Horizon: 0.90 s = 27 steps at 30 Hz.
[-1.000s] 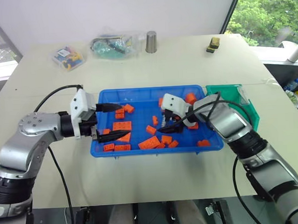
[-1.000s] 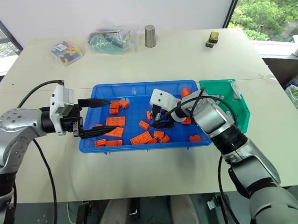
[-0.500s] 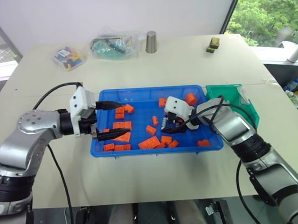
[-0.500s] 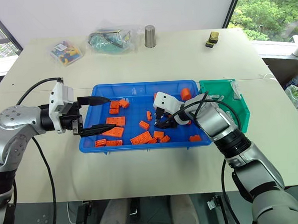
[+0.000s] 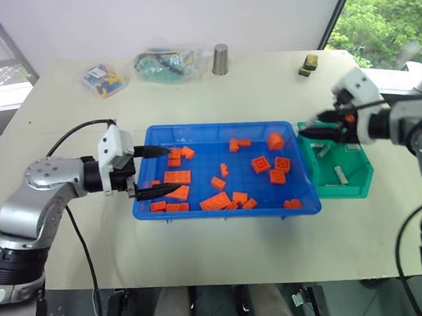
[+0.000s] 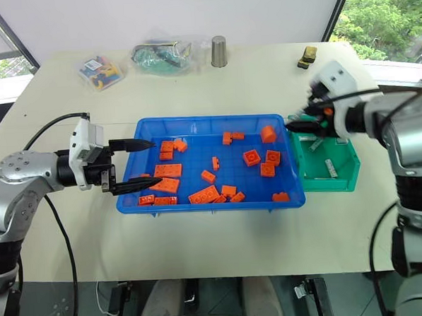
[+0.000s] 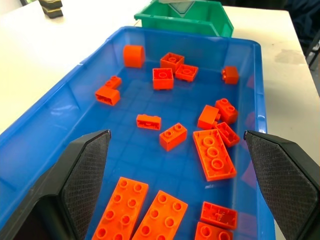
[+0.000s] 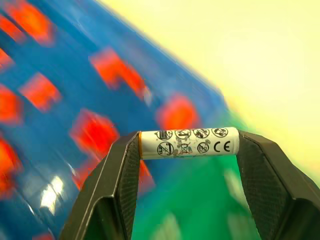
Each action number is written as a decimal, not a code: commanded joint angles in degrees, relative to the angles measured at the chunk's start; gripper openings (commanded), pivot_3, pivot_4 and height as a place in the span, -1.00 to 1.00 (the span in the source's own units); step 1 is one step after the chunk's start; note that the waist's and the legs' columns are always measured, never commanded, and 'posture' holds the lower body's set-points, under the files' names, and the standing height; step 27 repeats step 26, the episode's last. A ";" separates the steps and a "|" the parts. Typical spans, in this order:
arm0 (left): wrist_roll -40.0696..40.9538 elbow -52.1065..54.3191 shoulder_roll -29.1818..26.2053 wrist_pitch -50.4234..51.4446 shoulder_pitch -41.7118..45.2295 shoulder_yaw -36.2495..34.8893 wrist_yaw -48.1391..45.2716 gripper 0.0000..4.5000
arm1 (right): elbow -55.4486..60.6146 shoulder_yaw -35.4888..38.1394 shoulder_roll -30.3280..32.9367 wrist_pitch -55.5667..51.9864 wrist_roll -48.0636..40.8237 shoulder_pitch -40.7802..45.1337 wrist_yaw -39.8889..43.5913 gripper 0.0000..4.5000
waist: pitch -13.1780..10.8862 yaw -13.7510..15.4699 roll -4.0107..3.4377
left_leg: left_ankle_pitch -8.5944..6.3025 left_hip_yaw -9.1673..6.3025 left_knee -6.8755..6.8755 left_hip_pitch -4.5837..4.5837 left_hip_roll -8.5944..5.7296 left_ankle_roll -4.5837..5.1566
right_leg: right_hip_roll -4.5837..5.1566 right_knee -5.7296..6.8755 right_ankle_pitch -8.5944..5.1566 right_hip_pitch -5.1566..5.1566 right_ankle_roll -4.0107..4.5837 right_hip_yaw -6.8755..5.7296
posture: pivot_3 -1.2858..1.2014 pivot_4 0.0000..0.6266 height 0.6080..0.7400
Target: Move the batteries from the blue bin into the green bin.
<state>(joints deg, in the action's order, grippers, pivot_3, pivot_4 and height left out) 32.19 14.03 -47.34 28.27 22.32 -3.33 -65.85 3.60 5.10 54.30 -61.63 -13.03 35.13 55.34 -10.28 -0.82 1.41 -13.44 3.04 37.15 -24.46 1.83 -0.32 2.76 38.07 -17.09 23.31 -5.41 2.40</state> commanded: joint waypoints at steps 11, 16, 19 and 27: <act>-0.37 -4.48 -2.00 -0.96 4.80 -1.91 -2.79 1.00 | -5.52 7.89 9.53 23.43 -5.00 -4.78 11.66 0.96 | -0.07 -0.32 -0.13 | 0.00 0.06 -0.01 -0.03 0.01 0.01 | -0.11 0.05 0.00 0.10 -0.04 0.09 | 0.03 -0.52 0.99; 0.15 -8.93 -7.73 -1.44 4.68 -5.73 -7.19 1.00 | -21.49 9.61 19.37 43.43 -3.20 -9.12 26.35 0.96 | -0.08 -0.03 -0.12 | 0.00 0.07 0.00 0.01 0.02 0.01 | -0.10 0.01 0.00 0.04 -0.04 0.06 | 0.03 -0.52 0.99; -0.66 -12.26 -10.74 -3.07 4.21 -8.06 -8.99 1.00 | -32.03 9.08 21.89 50.82 -1.99 -8.65 30.54 0.96 | -0.08 -0.24 -0.13 | 0.00 0.14 0.03 0.07 0.04 0.01 | -0.08 0.02 -0.01 0.01 -0.03 0.07 | 0.03 -0.52 0.99; -1.47 -17.39 -13.49 -5.29 3.46 -11.72 -9.44 1.00 | -43.76 8.37 19.66 55.47 -1.34 -5.56 29.70 0.96 | -0.13 -0.58 -0.28 | 0.00 0.21 -0.01 0.11 0.08 0.00 | -0.10 0.08 -0.01 0.07 -0.02 0.10 | 0.03 -0.52 0.99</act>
